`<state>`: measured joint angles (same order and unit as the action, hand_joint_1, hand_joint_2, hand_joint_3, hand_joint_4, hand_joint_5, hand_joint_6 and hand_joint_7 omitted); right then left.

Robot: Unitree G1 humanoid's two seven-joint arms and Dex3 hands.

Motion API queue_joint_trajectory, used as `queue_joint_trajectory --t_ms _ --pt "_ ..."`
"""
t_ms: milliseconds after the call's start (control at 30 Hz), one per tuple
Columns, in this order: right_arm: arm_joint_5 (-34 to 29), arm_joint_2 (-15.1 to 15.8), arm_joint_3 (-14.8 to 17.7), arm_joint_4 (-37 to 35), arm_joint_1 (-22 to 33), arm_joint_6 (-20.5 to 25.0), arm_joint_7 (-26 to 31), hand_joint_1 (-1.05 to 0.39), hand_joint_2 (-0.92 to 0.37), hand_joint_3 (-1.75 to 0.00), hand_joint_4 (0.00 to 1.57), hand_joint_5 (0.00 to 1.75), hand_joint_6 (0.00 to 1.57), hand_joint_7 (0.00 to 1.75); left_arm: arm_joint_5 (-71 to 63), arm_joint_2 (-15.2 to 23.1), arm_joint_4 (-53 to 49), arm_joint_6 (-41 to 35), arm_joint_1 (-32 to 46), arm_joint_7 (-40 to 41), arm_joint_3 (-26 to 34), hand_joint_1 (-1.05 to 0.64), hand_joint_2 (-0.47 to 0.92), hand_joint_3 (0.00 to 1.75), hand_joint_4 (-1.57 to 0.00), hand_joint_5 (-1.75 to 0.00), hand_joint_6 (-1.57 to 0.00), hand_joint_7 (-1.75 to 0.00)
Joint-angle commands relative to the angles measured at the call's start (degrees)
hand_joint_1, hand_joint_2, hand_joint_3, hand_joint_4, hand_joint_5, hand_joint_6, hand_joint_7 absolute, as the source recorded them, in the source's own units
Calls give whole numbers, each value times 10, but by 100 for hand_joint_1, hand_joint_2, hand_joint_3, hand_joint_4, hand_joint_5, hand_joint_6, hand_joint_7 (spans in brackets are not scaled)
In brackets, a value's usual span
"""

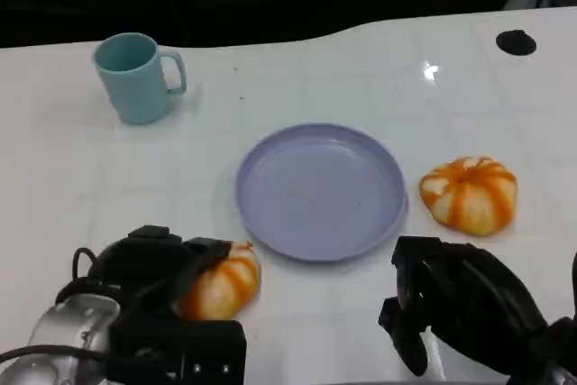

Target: Grasp the bread from the table and place it into the plate.

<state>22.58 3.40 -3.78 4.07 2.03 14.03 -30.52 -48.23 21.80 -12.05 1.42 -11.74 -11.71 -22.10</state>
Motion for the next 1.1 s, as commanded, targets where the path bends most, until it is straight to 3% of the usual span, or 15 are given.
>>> queue_joint_trajectory --t_ms 33,100,167,200,233,300,333,367,500,667,800,1100 --pt "7 5 5 11 3 6 2 -92 -92 -35 129 163 111 156 25 9 -61 43 -1 75 8 -27 92 23 -50 -102 -74 -7" --pt "8 5 6 10 3 5 0 -92 -92 -35 129 163 111 156 31 12 -81 59 -6 103 8 -24 92 32 -54 -118 -82 -8" --pt "7 5 5 10 3 4 0 -92 -92 -35 129 163 111 156 40 13 -109 91 -11 146 12 -22 92 43 -71 -124 -100 -12" --pt "7 6 4 10 3 2 -1 -92 -92 -35 129 163 111 156 41 13 -120 104 -13 168 14 -22 92 51 -78 -137 -111 -20" --pt "6 6 4 9 3 -1 -1 -91 -92 -36 129 163 110 156 41 14 -128 113 -15 185 14 -23 88 62 -81 -159 -101 -72" --pt "5 5 3 9 3 -3 -1 -91 -92 -37 129 163 110 156 27 19 -128 120 -17 213 10 -23 86 69 -84 -171 -81 -133" --pt "6 5 4 9 3 -3 -1 -91 -92 -37 129 163 110 156 21 21 -122 119 -17 223 9 -22 85 69 -85 -173 -71 -158" --pt "6 5 4 8 2 -3 -1 -92 -92 -37 129 163 110 156 14 25 -112 116 -16 229 9 -22 84 69 -85 -174 -67 -166" --pt "7 6 6 9 1 3 1 -93 -92 -36 129 164 110 157 -13 39 -64 95 -8 223 8 -21 82 66 -80 -175 -60 -174" --pt "7 7 5 7 1 0 0 -92 -92 -36 128 163 110 156 -19 59 3 67 9 202 24 -22 84 53 -77 -175 -65 -158" --pt "10 7 6 5 0 1 -2 -92 -92 -35 128 163 110 155 -24 67 30 54 18 214 36 -20 84 49 -79 -175 -62 -170" --pt "9 7 6 5 0 5 0 -92 -92 -35 128 163 110 156 2 26 52 53 28 259 61 -14 57 95 -82 -175 -64 -174"
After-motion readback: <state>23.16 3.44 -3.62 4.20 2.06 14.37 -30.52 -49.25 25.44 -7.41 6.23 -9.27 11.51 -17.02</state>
